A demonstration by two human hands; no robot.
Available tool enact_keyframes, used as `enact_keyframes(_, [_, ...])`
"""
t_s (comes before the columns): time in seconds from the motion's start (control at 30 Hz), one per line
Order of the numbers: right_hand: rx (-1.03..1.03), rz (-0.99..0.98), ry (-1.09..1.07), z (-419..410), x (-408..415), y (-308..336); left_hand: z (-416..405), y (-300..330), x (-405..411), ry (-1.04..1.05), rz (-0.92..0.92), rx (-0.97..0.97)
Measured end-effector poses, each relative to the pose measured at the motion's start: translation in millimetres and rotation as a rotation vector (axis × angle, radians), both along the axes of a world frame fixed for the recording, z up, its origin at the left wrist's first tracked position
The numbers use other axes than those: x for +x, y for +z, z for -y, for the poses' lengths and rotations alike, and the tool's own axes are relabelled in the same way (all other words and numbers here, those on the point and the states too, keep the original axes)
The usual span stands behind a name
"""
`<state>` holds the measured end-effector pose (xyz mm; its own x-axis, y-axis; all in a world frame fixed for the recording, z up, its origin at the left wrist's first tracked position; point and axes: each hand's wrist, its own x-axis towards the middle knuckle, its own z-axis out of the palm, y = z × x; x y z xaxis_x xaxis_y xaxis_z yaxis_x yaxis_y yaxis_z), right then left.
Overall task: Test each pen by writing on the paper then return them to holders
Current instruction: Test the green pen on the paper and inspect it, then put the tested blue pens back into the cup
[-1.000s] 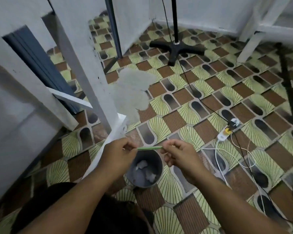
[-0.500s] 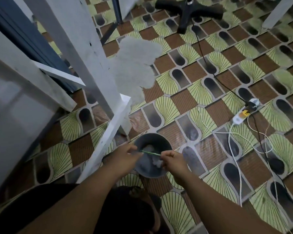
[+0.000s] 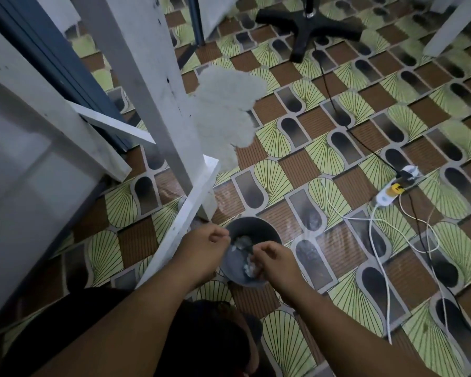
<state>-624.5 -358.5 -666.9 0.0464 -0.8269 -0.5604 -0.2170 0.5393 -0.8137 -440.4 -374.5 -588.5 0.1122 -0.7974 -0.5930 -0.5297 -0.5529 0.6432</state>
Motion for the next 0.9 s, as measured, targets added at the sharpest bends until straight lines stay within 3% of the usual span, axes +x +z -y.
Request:
enact_keyframes(0.23, [-0.377, 0.117, 0.04, 12.0, 20.7, 116.6, -8.6, 91.3, -4.5, 0.029, 0.032, -0.34])
enact_keyframes(0.57, [-1.004, 0.334, 0.242, -21.0, 82.5, 356.7, -102.5, 316.2, 39.8, 0.192, 0.164, -0.981])
enact_keyframes(0.73, [-1.225, 0.401, 0.366, -63.2, 134.1, 444.7, -172.1, 403.6, 75.9, 0.262, 0.298, -1.149])
enact_keyframes(0.9, [-1.269, 0.461, 0.549, -108.1, 210.2, 511.4, -240.6, 463.4, 130.8, 0.405, 0.4, -1.199])
